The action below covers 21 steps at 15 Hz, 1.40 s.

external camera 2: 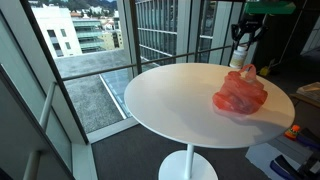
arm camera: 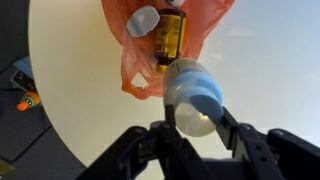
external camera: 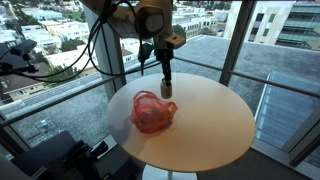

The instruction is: Pick up the bottle on the table and put it in the plastic bag

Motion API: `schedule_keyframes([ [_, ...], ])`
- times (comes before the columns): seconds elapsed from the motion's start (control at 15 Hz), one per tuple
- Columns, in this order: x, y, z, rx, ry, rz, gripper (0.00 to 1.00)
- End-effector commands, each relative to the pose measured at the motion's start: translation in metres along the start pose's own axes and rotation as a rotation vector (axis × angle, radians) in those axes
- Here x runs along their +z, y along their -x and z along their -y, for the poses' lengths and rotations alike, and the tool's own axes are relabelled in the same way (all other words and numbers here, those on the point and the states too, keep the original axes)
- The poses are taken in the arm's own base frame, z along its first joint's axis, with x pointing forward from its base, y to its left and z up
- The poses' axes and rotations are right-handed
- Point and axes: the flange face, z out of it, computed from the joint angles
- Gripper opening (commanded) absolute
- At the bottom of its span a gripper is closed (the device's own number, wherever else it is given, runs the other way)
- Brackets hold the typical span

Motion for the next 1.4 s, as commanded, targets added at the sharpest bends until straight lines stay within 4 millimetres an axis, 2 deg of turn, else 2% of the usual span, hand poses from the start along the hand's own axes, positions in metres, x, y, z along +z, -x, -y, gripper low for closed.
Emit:
schedule_keyframes([
  [0.0,-0.004,0.021,-0.012,-0.063,0.006,0.021,0.19],
  [0.6,0.003,0.069,-0.024,-0.170,0.028,0.068,0.19],
  [1.0,0.017,0.090,-0.025,-0.218,0.034,0.097,0.19],
  [1.33,0.036,0.097,-0.019,-0.236,0.027,0.085,0.19],
])
